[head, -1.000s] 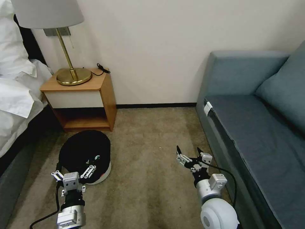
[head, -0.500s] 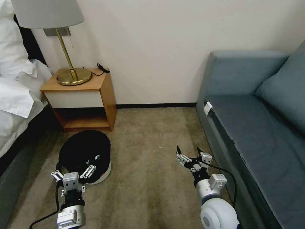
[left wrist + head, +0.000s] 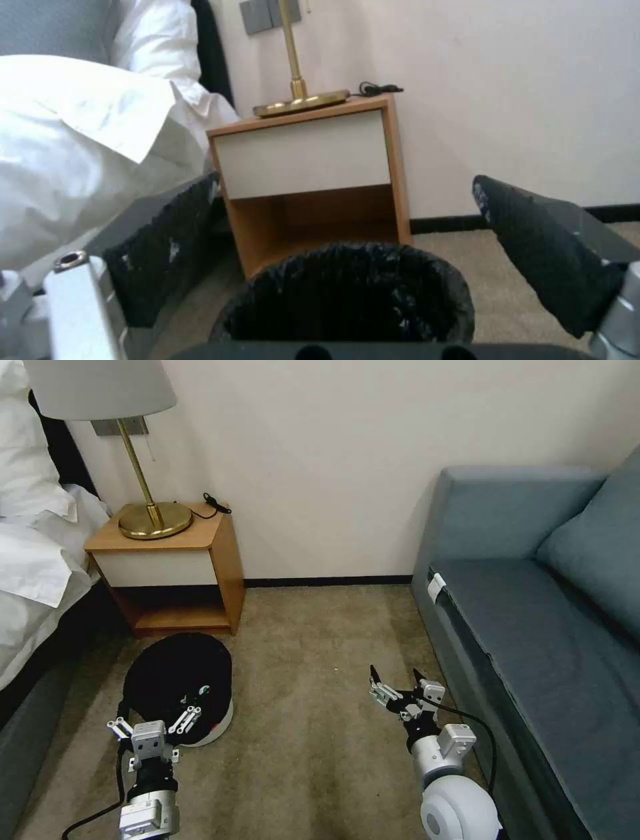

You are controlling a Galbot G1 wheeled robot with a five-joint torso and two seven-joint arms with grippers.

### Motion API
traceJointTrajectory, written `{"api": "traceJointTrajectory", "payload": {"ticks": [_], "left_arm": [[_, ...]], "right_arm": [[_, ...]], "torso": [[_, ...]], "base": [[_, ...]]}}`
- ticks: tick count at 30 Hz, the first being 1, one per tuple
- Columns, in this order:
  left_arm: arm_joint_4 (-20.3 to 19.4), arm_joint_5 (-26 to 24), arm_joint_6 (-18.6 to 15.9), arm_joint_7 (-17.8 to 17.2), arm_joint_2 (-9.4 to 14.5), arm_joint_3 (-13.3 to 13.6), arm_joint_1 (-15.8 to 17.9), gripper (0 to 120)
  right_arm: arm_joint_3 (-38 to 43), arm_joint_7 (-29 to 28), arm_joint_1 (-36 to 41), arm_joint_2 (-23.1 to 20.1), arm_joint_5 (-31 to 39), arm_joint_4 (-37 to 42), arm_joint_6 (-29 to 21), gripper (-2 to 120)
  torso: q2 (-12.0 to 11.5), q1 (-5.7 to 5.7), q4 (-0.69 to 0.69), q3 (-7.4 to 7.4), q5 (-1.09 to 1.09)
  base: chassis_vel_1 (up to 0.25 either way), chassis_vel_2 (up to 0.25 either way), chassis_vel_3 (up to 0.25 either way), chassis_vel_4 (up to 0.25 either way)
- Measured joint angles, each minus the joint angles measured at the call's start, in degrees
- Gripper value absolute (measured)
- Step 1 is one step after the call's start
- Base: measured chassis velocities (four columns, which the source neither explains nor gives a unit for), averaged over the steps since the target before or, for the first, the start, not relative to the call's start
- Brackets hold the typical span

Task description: Pick up the trash bin, then pick up the garbage on the floor and place it into the trash bin.

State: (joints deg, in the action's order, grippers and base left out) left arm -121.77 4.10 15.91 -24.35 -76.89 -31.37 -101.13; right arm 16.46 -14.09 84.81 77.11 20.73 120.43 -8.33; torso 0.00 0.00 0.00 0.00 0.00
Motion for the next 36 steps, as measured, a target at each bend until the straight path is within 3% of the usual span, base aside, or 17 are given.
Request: {"api": "traceJointTrajectory", "payload": {"ticks": [36], "left_arm": [[0.00, 0.00, 0.00, 0.00, 0.00, -0.01, 0.00, 100]], "right_arm": [[0.00, 0.00, 0.00, 0.00, 0.01, 0.00, 0.00, 100]], "torso": [[0.00, 0.00, 0.00, 0.00, 0.00]], "base": [[0.000, 0.000, 0.000, 0.000]]}}
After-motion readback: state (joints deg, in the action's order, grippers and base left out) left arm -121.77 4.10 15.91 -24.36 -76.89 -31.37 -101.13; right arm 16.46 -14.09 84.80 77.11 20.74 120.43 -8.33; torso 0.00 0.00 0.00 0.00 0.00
